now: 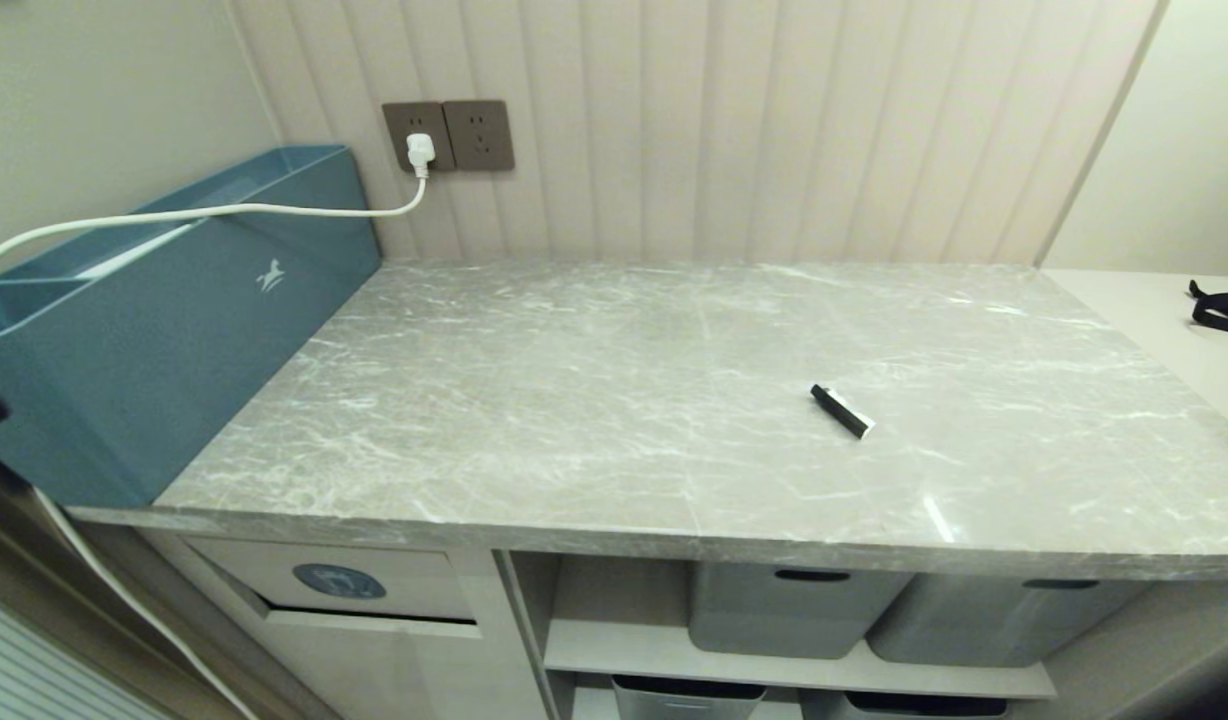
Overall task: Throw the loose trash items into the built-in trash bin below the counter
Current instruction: Pick up the garbage
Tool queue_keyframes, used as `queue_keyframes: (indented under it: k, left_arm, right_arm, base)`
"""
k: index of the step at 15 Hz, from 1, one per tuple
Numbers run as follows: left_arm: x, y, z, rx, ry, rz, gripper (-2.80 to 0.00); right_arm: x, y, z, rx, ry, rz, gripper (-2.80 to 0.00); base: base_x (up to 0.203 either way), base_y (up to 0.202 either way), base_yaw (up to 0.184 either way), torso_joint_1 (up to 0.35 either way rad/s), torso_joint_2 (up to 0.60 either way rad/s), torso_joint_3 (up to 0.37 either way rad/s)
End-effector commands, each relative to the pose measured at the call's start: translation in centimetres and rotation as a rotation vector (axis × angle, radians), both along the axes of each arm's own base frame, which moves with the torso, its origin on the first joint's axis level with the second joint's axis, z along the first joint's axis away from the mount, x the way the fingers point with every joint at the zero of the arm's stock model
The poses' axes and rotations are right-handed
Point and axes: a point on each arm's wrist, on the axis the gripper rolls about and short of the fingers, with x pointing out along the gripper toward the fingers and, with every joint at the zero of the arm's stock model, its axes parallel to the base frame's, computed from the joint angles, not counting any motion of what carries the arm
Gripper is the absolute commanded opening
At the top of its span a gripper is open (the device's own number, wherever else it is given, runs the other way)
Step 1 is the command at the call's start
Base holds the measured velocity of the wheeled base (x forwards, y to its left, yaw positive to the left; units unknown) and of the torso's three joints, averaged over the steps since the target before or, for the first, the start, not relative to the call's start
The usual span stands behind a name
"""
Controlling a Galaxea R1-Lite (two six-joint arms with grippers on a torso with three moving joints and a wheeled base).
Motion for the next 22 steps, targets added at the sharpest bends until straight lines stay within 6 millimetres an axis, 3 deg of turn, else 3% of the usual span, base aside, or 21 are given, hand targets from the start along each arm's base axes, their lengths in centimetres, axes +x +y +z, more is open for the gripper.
queue_keyframes:
  k: [1, 5, 8, 10, 12, 15, 17, 22]
  left_arm:
    - [8.7, -1.9, 0.2, -0.013, 0.194, -0.078, -2.80]
    - [21.7, -6.9, 0.7, -0.055, 0.228, -0.244, -2.80]
    - [28.7, -12.5, -0.6, 0.004, 0.163, -0.362, -2.80]
    - [31.6, -17.1, -1.7, 0.066, 0.081, -0.448, -2.80]
    - [32.9, -23.1, -3.0, 0.126, -0.020, -0.555, -2.80]
    - [30.8, -30.4, -6.2, 0.269, -0.155, -0.705, -2.80]
    - [28.9, -33.2, -7.1, 0.322, -0.204, -0.764, -2.80]
    - [27.2, -35.9, -8.9, 0.389, -0.218, -0.752, -2.80]
  right_arm:
    - [0.0, 0.0, 0.0, -0.001, 0.001, 0.000, -2.80]
    - [0.0, 0.0, 0.0, -0.001, 0.001, 0.000, -2.80]
    - [0.0, 0.0, 0.0, 0.001, 0.001, 0.000, -2.80]
    - [0.0, 0.0, 0.0, -0.001, 0.001, 0.000, -2.80]
    - [0.0, 0.0, 0.0, 0.000, 0.001, 0.000, -2.80]
    - [0.0, 0.0, 0.0, 0.000, 0.001, 0.000, -2.80]
    - [0.0, 0.0, 0.0, 0.000, 0.001, 0.000, -2.80]
    - [0.0, 0.0, 0.0, -0.001, 0.001, 0.000, -2.80]
  base:
    - [0.000, 0.000, 0.000, 0.000, 0.00, 0.000]
    - [0.000, 0.000, 0.000, 0.000, 0.00, 0.000]
    - [0.000, 0.000, 0.000, 0.000, 0.00, 0.000]
    - [0.000, 0.000, 0.000, 0.000, 0.00, 0.000]
    - [0.000, 0.000, 0.000, 0.000, 0.00, 0.000]
    - [0.000, 0.000, 0.000, 0.000, 0.00, 0.000]
    - [0.000, 0.000, 0.000, 0.000, 0.00, 0.000]
    - [0.000, 0.000, 0.000, 0.000, 0.00, 0.000]
